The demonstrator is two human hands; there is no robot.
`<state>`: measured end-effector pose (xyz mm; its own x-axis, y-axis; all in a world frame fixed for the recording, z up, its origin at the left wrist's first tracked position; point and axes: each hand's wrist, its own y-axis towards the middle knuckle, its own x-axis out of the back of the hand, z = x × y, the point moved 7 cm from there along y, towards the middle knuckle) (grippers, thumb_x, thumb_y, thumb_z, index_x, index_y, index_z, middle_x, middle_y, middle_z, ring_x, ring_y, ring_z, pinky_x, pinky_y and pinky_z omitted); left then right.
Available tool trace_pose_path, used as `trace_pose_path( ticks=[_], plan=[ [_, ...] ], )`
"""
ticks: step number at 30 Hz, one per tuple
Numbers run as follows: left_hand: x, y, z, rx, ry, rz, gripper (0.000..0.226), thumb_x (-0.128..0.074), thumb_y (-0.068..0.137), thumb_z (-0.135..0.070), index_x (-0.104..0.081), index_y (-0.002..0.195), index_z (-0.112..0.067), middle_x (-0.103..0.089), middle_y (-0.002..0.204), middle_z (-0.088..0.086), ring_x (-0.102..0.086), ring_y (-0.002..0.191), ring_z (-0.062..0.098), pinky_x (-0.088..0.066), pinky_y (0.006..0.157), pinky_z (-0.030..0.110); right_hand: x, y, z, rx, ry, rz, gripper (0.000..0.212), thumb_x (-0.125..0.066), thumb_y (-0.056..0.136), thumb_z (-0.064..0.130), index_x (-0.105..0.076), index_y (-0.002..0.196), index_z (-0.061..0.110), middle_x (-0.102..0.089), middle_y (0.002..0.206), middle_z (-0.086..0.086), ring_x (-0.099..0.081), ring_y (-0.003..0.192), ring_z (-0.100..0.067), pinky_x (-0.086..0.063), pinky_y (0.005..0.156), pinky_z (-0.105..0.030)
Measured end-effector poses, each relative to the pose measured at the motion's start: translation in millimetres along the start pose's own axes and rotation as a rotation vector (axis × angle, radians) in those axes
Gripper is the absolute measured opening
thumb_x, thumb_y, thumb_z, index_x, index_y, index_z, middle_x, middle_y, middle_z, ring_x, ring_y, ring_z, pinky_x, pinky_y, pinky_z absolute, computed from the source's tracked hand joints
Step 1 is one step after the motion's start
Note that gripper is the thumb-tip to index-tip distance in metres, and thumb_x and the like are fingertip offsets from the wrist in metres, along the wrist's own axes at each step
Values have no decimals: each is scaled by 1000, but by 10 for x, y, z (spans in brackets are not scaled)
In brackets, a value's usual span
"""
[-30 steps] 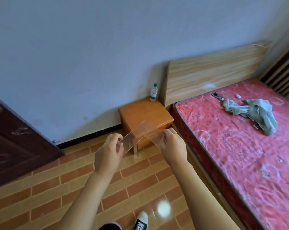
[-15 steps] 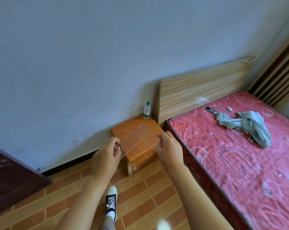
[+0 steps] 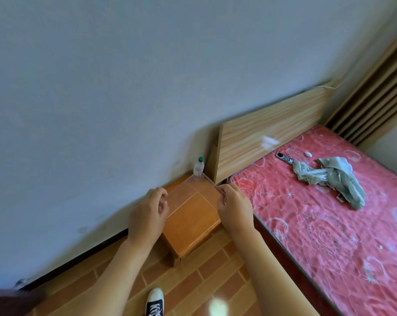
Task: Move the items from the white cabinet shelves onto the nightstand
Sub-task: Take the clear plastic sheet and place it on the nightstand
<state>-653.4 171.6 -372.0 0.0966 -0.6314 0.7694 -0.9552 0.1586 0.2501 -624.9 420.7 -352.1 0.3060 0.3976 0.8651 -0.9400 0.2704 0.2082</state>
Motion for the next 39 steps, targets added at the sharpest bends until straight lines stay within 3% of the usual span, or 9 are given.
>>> trace_pose_path(
  ticks=[9,15,20,24,30,39],
  plan=[
    [-142,736,570,-16,-65,50,17,-70,94,-8,-62,105,-18,-63,91,-8,-59,65,4,-32,55,6,-441,498,257,-59,-26,41,24,-56,99,13,-71,116,21,-59,94,7,-58,77,-15,-54,67,-40],
    [-302,881,799,7,-98,103,17,-69,98,-18,-61,112,-23,-66,95,-9,-64,73,2,-55,57,16,-569,699,309,-68,-62,72,25,-57,100,13,-72,119,19,-62,100,6,-62,82,-16,-56,70,-40],
    [-348,1050,832,14,-91,105,17,-69,97,-17,-61,111,-22,-66,97,-9,-63,71,2,-50,55,12,-643,832,291,-76,-59,76,23,-56,99,15,-72,114,19,-59,95,7,-59,78,-16,-54,67,-41],
    [-418,1166,828,9,-85,108,15,-68,98,-15,-60,110,-21,-66,98,-7,-64,69,4,-53,52,16,-702,954,214,-81,-55,80,25,-56,99,13,-72,117,19,-56,92,8,-57,75,-13,-54,66,-38],
    [-593,1389,713,15,-37,118,18,-71,94,-10,-62,105,-20,-63,93,-9,-57,64,1,-29,52,4,-794,1189,-7,-89,9,91,28,-57,98,11,-72,120,19,-58,95,8,-60,78,-15,-55,68,-39],
    [-1171,1765,706,71,24,212,19,-69,95,-9,-63,110,-20,-63,99,-9,-60,67,2,-32,56,4,-1131,1599,-601,-121,91,153,28,-53,103,14,-70,125,18,-55,99,14,-62,79,-14,-55,68,-38]
  ],
)
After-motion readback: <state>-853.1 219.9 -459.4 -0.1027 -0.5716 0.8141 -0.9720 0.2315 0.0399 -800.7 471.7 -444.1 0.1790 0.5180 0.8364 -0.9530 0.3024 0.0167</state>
